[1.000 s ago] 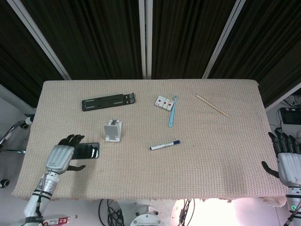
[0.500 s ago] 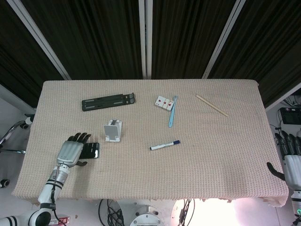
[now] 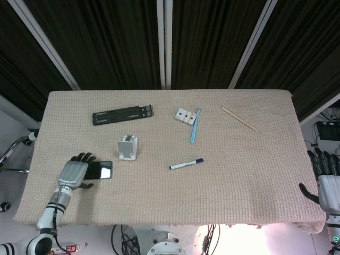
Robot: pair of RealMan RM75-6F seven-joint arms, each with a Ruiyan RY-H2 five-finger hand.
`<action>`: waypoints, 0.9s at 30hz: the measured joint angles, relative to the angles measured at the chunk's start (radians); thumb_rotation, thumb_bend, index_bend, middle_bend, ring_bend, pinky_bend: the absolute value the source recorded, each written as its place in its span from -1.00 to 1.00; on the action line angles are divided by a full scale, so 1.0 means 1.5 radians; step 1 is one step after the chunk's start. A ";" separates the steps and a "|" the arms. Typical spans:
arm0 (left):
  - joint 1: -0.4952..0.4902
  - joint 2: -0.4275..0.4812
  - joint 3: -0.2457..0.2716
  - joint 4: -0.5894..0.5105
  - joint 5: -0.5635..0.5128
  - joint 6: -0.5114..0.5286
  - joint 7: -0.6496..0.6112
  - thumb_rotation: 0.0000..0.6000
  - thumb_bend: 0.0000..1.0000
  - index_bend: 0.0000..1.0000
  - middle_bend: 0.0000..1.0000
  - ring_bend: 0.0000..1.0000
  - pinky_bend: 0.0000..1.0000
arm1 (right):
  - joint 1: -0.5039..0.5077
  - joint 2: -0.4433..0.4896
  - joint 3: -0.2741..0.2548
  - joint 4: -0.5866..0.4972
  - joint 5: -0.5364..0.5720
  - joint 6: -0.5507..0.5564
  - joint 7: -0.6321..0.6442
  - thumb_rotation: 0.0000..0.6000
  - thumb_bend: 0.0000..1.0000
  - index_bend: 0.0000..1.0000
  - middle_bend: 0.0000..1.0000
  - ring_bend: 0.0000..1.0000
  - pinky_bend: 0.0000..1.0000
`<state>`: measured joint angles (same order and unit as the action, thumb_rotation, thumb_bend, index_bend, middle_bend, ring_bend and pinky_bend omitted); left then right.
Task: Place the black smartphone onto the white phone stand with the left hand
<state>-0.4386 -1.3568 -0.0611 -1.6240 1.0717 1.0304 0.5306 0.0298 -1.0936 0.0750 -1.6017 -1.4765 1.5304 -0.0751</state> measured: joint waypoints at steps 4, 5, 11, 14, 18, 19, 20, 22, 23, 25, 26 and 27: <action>-0.008 0.010 -0.001 -0.003 -0.004 -0.014 -0.020 0.76 -0.60 -0.62 -0.83 -0.83 -0.58 | 0.001 0.001 0.001 -0.006 0.001 -0.002 -0.007 1.00 -0.72 -1.00 -1.00 -1.00 -1.00; -0.010 0.012 -0.002 -0.003 -0.006 -0.020 -0.026 0.74 -0.59 -0.62 -0.84 -0.83 -0.58 | 0.001 0.001 0.000 -0.007 0.001 -0.002 -0.008 1.00 -0.72 -1.00 -1.00 -1.00 -1.00; -0.028 0.020 -0.006 0.004 -0.026 -0.055 -0.055 0.71 -0.58 -0.60 -0.84 -0.83 -0.58 | 0.001 0.003 0.000 -0.013 0.004 -0.005 -0.018 1.00 -0.70 -1.00 -1.00 -1.00 -1.00; -0.036 0.021 -0.004 0.008 -0.038 -0.062 -0.054 0.70 -0.58 -0.58 -0.84 -0.82 -0.58 | 0.001 0.003 0.001 -0.013 0.006 -0.007 -0.020 1.00 -0.70 -1.00 -1.00 -1.00 -1.00; -0.042 0.021 -0.001 0.011 -0.046 -0.060 -0.048 0.70 -0.58 -0.54 -0.84 -0.83 -0.58 | 0.002 0.001 0.002 -0.013 0.009 -0.009 -0.021 1.00 -0.68 -1.00 -1.00 -1.00 -1.00; -0.043 0.021 0.000 0.011 -0.047 -0.059 -0.046 0.70 -0.58 -0.53 -0.84 -0.83 -0.58 | 0.002 -0.001 0.002 -0.012 0.009 -0.010 -0.021 1.00 -0.67 -1.00 -1.00 -1.00 -1.00; -0.044 0.020 0.001 0.011 -0.049 -0.057 -0.043 0.70 -0.58 -0.52 -0.84 -0.83 -0.58 | 0.003 -0.001 0.001 -0.012 0.009 -0.011 -0.021 1.00 -0.66 -1.00 -1.00 -1.00 -1.00; -0.046 0.020 0.004 0.011 -0.053 -0.053 -0.036 0.70 -0.58 -0.51 -0.84 -0.83 -0.58 | 0.003 -0.002 0.001 -0.011 0.009 -0.012 -0.021 1.00 -0.66 -1.00 -1.00 -1.00 -1.00; -0.046 0.020 0.005 0.011 -0.056 -0.051 -0.034 0.70 -0.58 -0.51 -0.84 -0.83 -0.58 | 0.003 -0.002 0.001 -0.010 0.009 -0.012 -0.020 1.00 -0.66 -1.00 -1.00 -1.00 -1.00; -0.047 0.019 0.007 0.011 -0.061 -0.049 -0.030 0.70 -0.58 -0.51 -0.84 -0.83 -0.58 | 0.003 -0.003 0.001 -0.009 0.010 -0.012 -0.019 1.00 -0.66 -1.00 -1.00 -1.00 -1.00; -0.048 0.018 0.009 0.012 -0.065 -0.049 -0.028 0.70 -0.58 -0.51 -0.84 -0.82 -0.58 | 0.003 -0.003 0.002 -0.009 0.010 -0.013 -0.018 1.00 -0.65 -1.00 -1.00 -1.00 -1.00; -0.049 0.018 0.010 0.013 -0.068 -0.048 -0.026 0.70 -0.58 -0.51 -0.84 -0.82 -0.58 | 0.003 -0.003 0.001 -0.008 0.010 -0.012 -0.018 1.00 -0.65 -1.00 -1.00 -1.00 -1.00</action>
<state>-0.5116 -1.3301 -0.0468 -1.6040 0.9702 0.9591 0.4912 0.0343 -1.0975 0.0772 -1.6140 -1.4615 1.5118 -0.1023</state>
